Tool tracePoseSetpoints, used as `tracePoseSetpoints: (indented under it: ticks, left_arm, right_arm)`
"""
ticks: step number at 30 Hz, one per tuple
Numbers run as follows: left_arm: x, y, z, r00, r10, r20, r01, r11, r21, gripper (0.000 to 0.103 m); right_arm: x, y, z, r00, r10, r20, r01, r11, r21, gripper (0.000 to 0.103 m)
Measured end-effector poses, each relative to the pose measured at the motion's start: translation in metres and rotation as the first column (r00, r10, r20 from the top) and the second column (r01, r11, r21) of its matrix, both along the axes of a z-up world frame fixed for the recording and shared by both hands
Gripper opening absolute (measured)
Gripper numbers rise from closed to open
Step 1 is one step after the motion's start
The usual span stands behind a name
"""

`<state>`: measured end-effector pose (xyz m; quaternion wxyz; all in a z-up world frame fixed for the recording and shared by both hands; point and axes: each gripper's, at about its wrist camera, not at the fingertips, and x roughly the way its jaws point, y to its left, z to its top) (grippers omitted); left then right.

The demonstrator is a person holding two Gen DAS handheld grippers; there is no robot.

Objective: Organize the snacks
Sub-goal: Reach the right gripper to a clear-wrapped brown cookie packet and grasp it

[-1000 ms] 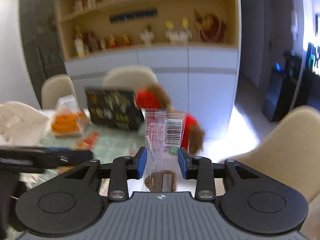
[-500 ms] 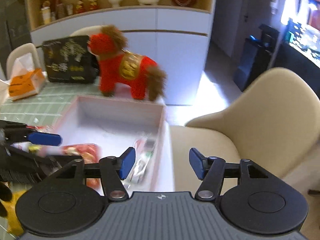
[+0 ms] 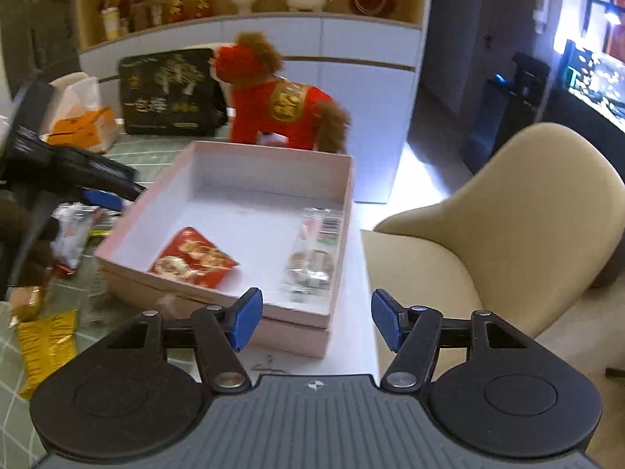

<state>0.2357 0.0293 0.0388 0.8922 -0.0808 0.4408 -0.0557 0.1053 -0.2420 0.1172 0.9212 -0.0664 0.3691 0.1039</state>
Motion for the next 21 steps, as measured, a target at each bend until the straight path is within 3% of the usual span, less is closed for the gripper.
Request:
tracePoseSetpoints:
  ticks: [1, 2, 4, 6, 8, 13, 16, 18, 21]
  left_arm:
    - [-0.002, -0.002, -0.001, 1.0, -0.021, 0.002, 0.021, 0.999, 0.025, 0.059]
    - [0.0, -0.007, -0.002, 0.999, -0.035, 0.004, 0.035, 0.998, 0.042, 0.049]
    - [-0.007, -0.005, -0.003, 0.998, -0.061, 0.006, 0.061, 0.997, 0.041, 0.044]
    - [-0.022, -0.001, -0.002, 0.997, -0.082, -0.008, 0.082, 0.996, -0.025, 0.02]
    - [-0.042, 0.001, 0.001, 0.995, -0.098, -0.019, 0.097, 0.994, -0.048, 0.02]
    - [-0.093, -0.006, -0.002, 0.988, -0.15, -0.039, 0.15, 0.989, 0.01, 0.019]
    - [-0.117, -0.003, -0.004, 0.985, -0.154, -0.081, 0.149, 0.987, -0.067, 0.019]
    - [-0.132, -0.006, -0.006, 0.981, -0.167, -0.103, 0.159, 0.984, -0.078, 0.019]
    - [-0.153, -0.001, -0.005, 0.989, -0.107, -0.103, 0.096, 0.989, -0.108, 0.019]
  right_arm:
    - [-0.003, 0.003, 0.0, 1.0, 0.017, -0.003, -0.017, 1.0, 0.004, 0.062]
    - [-0.006, 0.006, -0.001, 0.999, 0.034, -0.008, -0.034, 0.999, 0.004, 0.063]
    - [-0.011, 0.015, -0.007, 0.997, 0.065, -0.032, -0.065, 0.998, -0.011, 0.063]
    - [-0.016, 0.023, -0.014, 0.995, 0.085, -0.057, -0.086, 0.996, -0.029, 0.063]
    - [-0.02, 0.028, -0.019, 0.992, 0.105, -0.077, -0.107, 0.994, -0.029, 0.063]
    - [-0.033, 0.039, -0.022, 0.984, 0.151, -0.093, -0.152, 0.988, -0.01, 0.063]
    - [-0.04, 0.046, -0.022, 0.98, 0.174, -0.092, -0.176, 0.984, -0.012, 0.063]
    - [-0.043, 0.053, -0.025, 0.975, 0.195, -0.107, -0.198, 0.98, -0.021, 0.067]
    - [-0.048, 0.064, -0.028, 0.968, 0.216, -0.127, -0.219, 0.976, -0.002, 0.075]
